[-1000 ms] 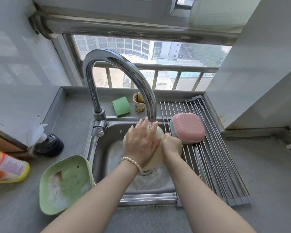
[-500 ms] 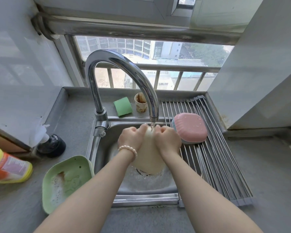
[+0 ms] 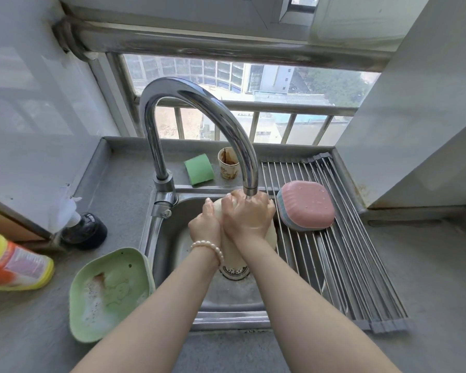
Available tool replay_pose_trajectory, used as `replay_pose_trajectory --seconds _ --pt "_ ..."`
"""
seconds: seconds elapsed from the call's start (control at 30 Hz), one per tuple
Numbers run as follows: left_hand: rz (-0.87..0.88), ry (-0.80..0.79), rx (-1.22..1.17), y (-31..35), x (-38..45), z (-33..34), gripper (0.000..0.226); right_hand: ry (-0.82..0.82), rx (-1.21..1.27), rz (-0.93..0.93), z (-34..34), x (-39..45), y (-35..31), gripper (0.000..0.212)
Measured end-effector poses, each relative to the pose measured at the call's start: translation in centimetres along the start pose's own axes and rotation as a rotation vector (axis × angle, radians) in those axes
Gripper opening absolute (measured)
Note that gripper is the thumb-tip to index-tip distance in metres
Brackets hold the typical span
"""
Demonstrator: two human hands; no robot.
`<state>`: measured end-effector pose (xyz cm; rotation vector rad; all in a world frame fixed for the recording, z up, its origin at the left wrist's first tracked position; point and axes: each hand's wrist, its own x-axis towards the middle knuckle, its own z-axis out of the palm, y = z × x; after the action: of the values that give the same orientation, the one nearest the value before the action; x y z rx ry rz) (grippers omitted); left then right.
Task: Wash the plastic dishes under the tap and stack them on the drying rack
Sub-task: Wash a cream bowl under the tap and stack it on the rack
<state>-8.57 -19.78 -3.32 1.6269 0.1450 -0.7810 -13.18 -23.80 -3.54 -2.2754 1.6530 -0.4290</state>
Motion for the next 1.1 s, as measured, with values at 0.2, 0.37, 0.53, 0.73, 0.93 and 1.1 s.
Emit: replay_pose_trajectory --seconds 0.2,0.37,0.53,0.73,0.93,1.1 --pt "-0.103 0.084 -0.084 -0.5 0.5 -0.2 0.040 0.196 0.098 -0.056 0.5 -1.5 -0.7 0.049" --pt "-0.302 0.046 -0.265 -0.9 1.5 -0.7 0.038 0.064 -0.105 -0.549 2.2 -2.7 3.1 0.059" --pt "-0.320 0.070 -0.293 -0.8 1.3 -0.5 0.039 0.083 -0.084 -0.454 2.0 -2.4 4.7 0.064" --pt "-0.270 0.105 -0.163 -1.8 1.8 -1.5 0.040 -0.187 0.605 0.417 0.0 -0.6 4.1 0.049" --pt "-0.115 0.190 0.021 -1.5 1.9 -1.9 0.043 -0.363 0.898 0.626 0.0 0.3 5.2 0.031" --pt "0.510 -0.007 0.567 -3.5 1.1 -2.5 0.084 -0.208 0.680 0.489 -0.4 0.3 5.1 0.042"
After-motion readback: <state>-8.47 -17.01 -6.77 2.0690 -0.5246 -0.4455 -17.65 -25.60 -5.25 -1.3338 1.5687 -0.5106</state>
